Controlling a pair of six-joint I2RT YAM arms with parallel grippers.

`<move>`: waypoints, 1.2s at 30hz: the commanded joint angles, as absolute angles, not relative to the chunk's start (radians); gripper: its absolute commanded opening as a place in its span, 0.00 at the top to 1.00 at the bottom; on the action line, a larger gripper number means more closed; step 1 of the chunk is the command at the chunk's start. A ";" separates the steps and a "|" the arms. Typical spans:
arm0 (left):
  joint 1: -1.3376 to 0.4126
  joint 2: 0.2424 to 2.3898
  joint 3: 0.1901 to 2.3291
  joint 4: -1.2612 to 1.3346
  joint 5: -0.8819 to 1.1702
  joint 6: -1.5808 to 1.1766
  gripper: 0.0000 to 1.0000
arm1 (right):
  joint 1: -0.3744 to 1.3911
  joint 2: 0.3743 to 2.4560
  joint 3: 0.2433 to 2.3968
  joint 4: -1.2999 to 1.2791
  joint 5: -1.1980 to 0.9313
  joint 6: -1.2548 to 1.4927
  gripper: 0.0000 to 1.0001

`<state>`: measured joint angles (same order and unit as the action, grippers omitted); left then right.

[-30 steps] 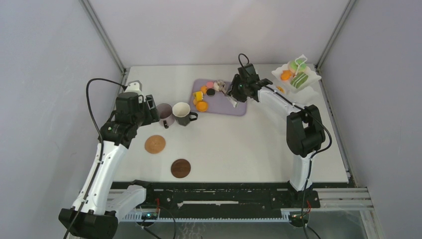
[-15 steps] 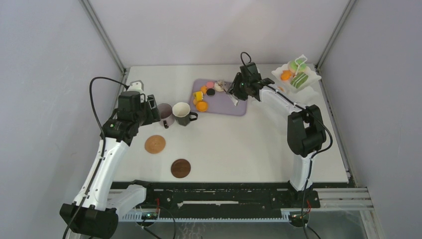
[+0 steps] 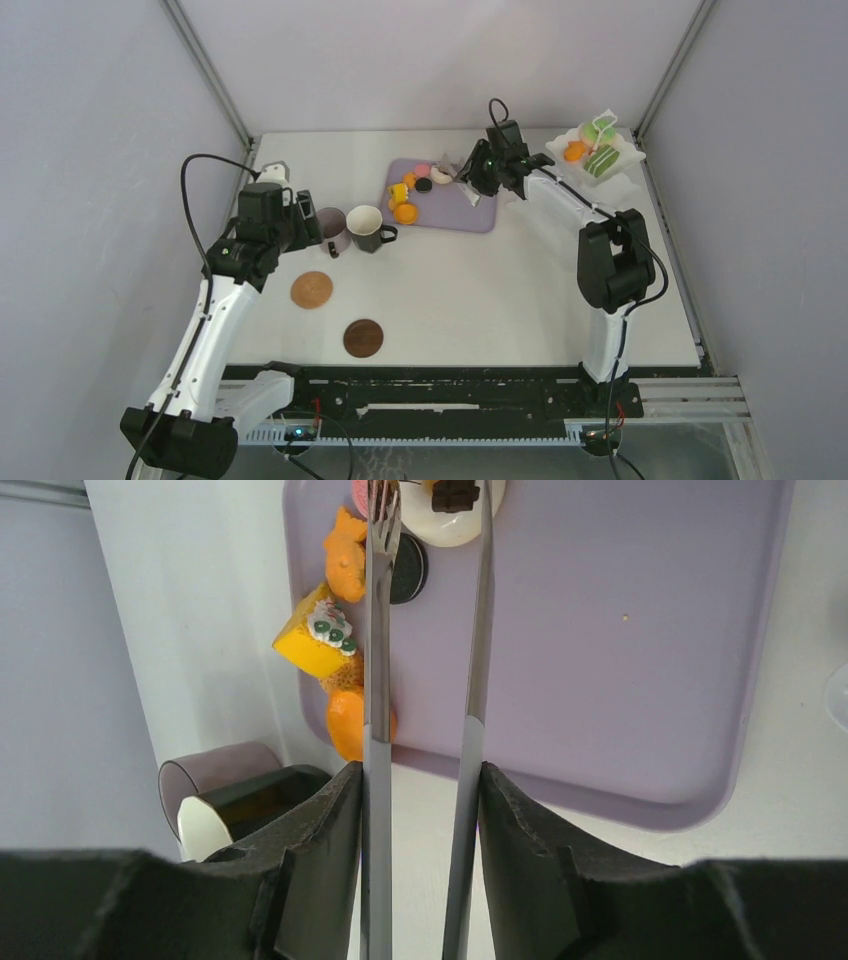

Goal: Serve the afternoon tea

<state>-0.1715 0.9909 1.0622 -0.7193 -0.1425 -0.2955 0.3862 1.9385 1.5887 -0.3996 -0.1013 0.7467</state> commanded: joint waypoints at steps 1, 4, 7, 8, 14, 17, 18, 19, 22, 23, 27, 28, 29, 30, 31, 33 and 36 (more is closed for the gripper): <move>-0.162 0.994 1.092 -0.684 -0.124 -0.279 0.34 | 0.385 1.964 1.635 -0.349 -0.130 0.767 0.49; -0.162 0.996 1.094 -0.685 -0.125 -0.278 0.34 | 0.386 1.976 1.635 -0.351 -0.131 0.771 0.49; -0.162 0.996 1.092 -0.684 -0.125 -0.279 0.34 | 0.388 1.977 1.635 -0.362 -0.124 0.767 0.49; -0.161 0.996 1.092 -0.684 -0.127 -0.280 0.34 | 0.387 1.977 1.635 -0.366 -0.119 0.766 0.49; -0.162 0.996 1.090 -0.684 -0.123 -0.285 0.34 | 0.382 1.989 1.635 -0.356 -0.135 0.776 0.49; -0.162 0.995 1.091 -0.684 -0.121 -0.286 0.34 | 0.376 2.002 1.635 -0.340 -0.174 0.793 0.49; -0.162 0.994 1.092 -0.684 -0.120 -0.285 0.34 | 0.375 2.007 1.635 -0.333 -0.191 0.799 0.49; -0.162 0.995 1.092 -0.684 -0.121 -0.286 0.34 | 0.374 2.007 1.635 -0.330 -0.201 0.805 0.50; -0.161 0.991 1.092 -0.686 -0.122 -0.287 0.34 | 0.373 2.001 1.630 -0.328 -0.208 0.805 0.53; -0.162 0.990 1.092 -0.687 -0.122 -0.287 0.34 | 0.373 1.996 1.628 -0.329 -0.207 0.805 0.55; -0.161 0.984 1.091 -0.690 -0.120 -0.289 0.34 | 0.373 1.965 1.605 -0.329 -0.201 0.801 0.63; -0.161 0.982 1.091 -0.690 -0.121 -0.288 0.34 | 0.373 1.954 1.598 -0.328 -0.198 0.798 0.64; -0.162 0.980 1.090 -0.692 -0.121 -0.289 0.34 | 0.373 1.937 1.591 -0.329 -0.195 0.796 0.66; -0.162 0.976 1.090 -0.692 -0.120 -0.288 0.34 | 0.373 1.923 1.584 -0.329 -0.193 0.792 0.67; -0.162 0.974 1.089 -0.693 -0.121 -0.289 0.34 | 0.373 1.910 1.576 -0.332 -0.189 0.788 0.69; -0.162 0.967 1.088 -0.695 -0.118 -0.290 0.34 | 0.372 1.882 1.558 -0.338 -0.184 0.781 0.72; -0.162 0.957 1.082 -0.697 -0.116 -0.294 0.34 | 0.375 1.831 1.518 -0.344 -0.181 0.774 0.80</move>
